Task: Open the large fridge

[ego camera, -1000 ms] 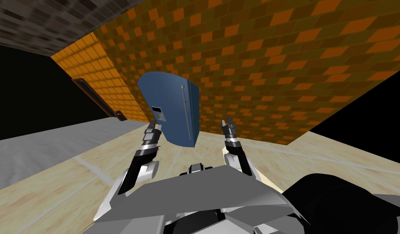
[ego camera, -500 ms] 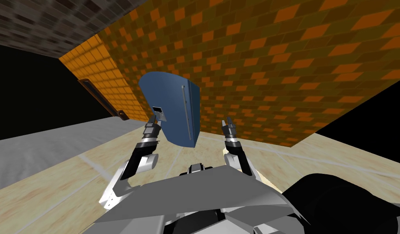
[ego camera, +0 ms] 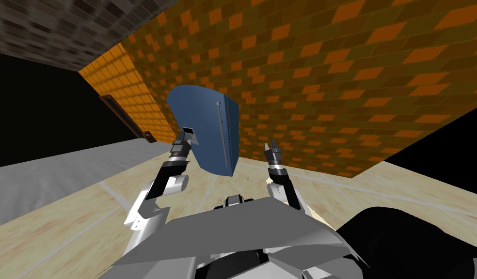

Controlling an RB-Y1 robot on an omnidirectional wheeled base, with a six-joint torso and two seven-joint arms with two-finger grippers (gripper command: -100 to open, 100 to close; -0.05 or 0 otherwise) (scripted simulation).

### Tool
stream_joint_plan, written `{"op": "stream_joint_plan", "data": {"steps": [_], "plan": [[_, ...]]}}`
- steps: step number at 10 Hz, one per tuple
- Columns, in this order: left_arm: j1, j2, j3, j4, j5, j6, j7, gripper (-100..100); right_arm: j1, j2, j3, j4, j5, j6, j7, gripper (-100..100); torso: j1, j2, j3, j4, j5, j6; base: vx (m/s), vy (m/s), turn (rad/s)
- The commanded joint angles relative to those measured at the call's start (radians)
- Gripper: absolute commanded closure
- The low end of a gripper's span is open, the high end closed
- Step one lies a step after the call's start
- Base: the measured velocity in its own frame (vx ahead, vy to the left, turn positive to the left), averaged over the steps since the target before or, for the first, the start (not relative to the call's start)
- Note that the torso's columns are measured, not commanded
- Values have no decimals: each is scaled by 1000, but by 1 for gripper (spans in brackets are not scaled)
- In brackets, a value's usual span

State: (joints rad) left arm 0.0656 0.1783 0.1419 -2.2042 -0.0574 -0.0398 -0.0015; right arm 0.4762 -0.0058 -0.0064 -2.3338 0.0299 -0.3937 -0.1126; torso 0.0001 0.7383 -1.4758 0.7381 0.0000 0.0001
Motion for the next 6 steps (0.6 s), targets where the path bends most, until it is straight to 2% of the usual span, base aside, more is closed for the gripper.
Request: {"op": "stream_joint_plan", "data": {"steps": [1, 2, 5, 6], "plan": [[-66, 3, 18, 9, 2, 69, 1, -100, 0, 0, 0, 0, 0, 0, 0, 0, 0, 0, 0, 0, 0, 0, 20, -22, 45], [-82, 3, 18, 9, 2, 93, 1, -100, 0, 0, 0, 0, 0, 0, 0, 0, 0, 0, 0, 0, 0, 0, 20, -22, 33], [-172, 15, 57, 23, 12, 184, 9, -100, 0, 0, 0, 0, 0, 0, 0, 0, 0, -1, 0, 0, 0, 0, 26, -27, 45], [-203, 15, 57, 23, 12, 216, 9, -100, 0, 0, 0, 0, 0, 0, 0, 0, 0, -1, 0, 0, 0, 0, 26, -27, 32]]}}
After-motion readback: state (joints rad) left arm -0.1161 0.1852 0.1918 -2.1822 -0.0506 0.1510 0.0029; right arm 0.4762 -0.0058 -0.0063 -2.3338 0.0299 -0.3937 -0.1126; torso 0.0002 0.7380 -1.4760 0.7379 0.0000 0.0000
